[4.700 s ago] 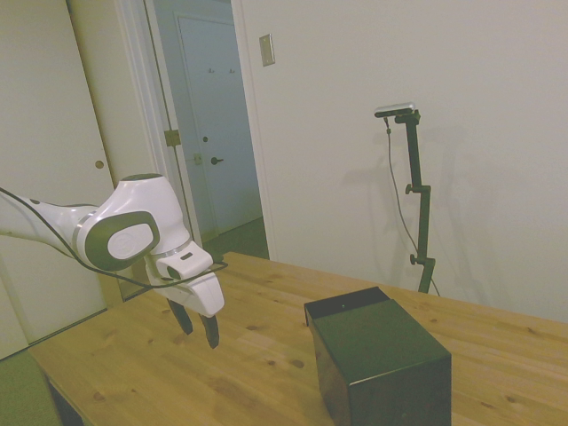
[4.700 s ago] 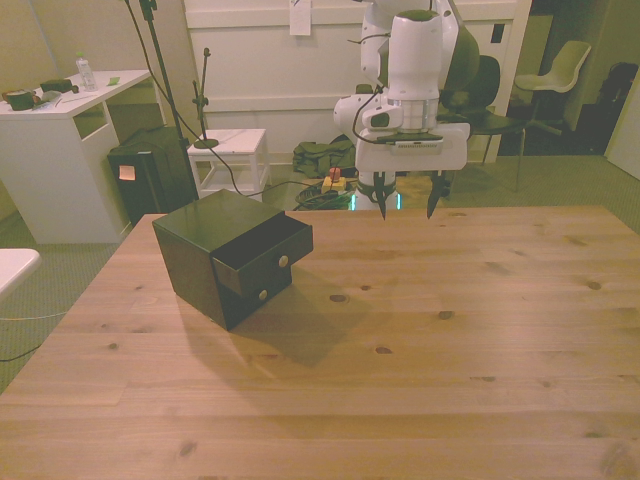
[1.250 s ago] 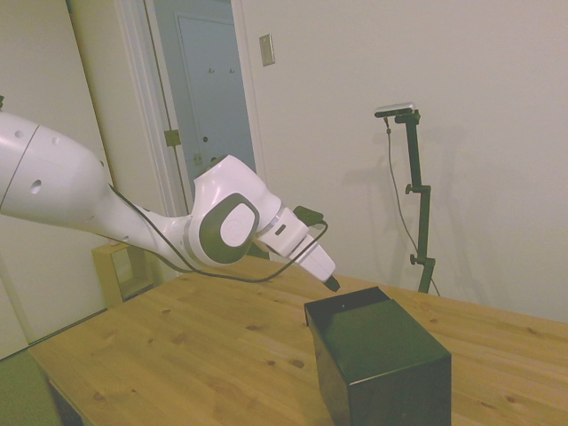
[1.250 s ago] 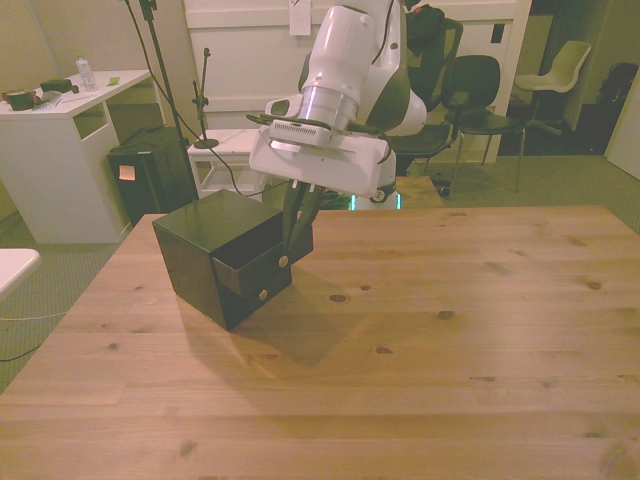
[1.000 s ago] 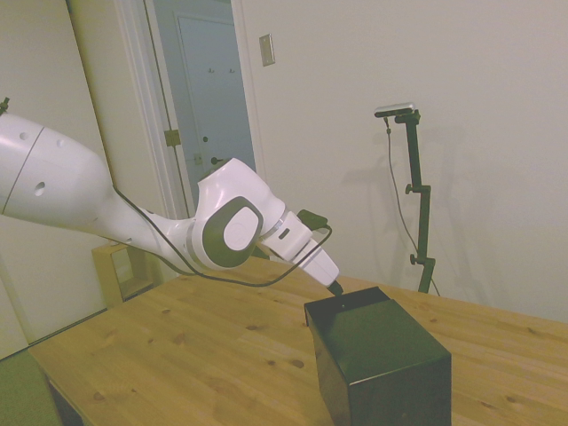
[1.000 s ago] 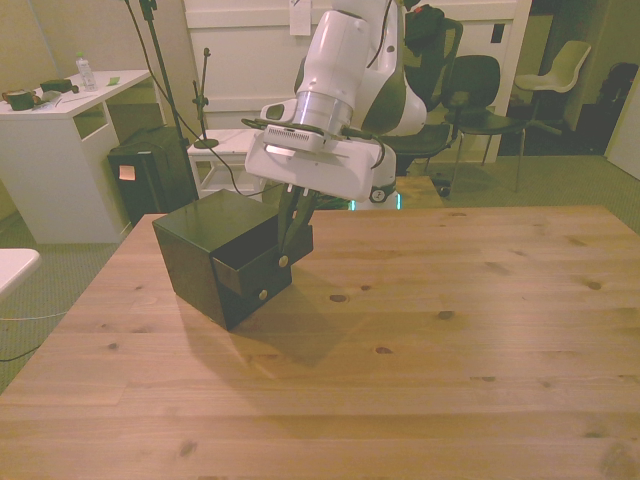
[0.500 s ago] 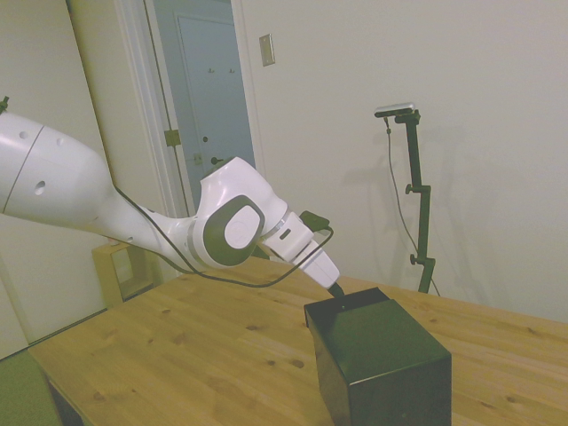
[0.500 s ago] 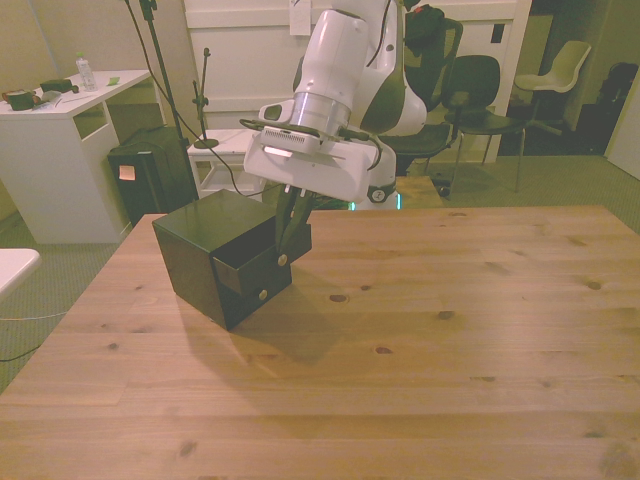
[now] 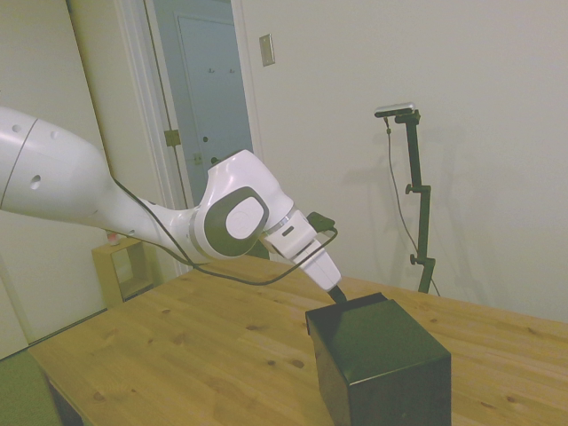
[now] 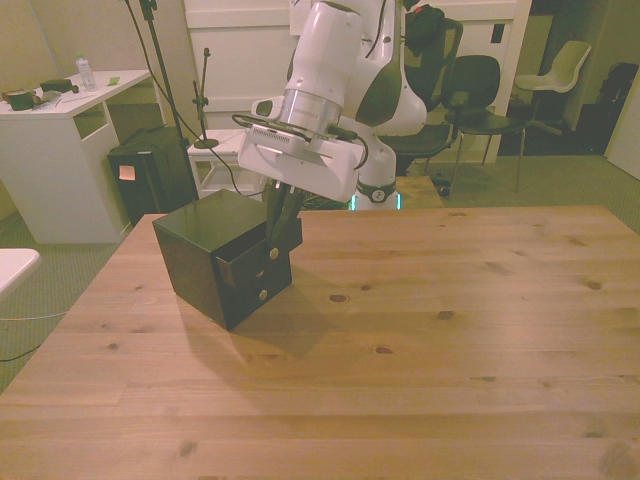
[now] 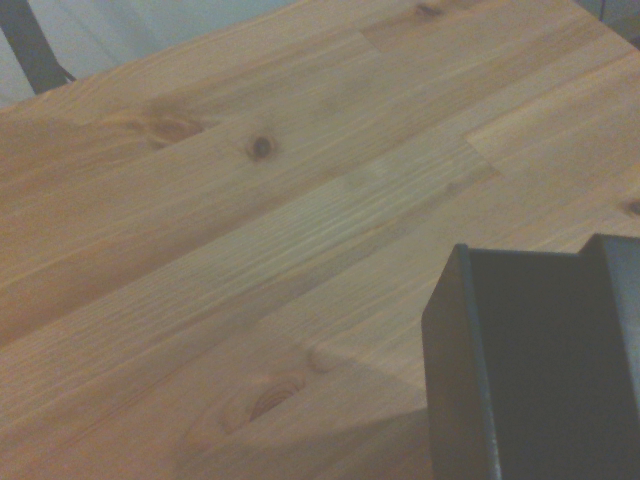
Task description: Close the top drawer
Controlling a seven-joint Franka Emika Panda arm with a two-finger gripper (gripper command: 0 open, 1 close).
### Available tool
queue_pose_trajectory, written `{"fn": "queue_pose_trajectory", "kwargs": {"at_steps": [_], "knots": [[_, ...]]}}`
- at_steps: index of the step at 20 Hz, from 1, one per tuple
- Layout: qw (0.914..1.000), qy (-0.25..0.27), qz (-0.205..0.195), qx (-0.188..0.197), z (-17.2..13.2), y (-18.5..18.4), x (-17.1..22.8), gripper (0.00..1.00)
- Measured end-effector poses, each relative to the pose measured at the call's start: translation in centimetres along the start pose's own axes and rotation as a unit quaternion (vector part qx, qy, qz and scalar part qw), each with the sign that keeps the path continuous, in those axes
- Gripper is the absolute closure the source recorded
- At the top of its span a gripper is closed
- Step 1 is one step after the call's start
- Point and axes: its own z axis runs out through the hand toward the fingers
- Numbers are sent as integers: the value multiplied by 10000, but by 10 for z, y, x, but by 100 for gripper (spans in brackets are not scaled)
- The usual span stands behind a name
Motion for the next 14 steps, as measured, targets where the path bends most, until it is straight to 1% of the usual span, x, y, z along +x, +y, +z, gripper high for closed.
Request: {"fn": "queue_pose_trajectory", "kwargs": {"at_steps": [6,11,14], "knots": [[9994,-69,183,-295,0,2,6,100],[9967,-259,337,-689,3,7,6,100],[9954,-295,392,-819,5,10,5,100]]}}
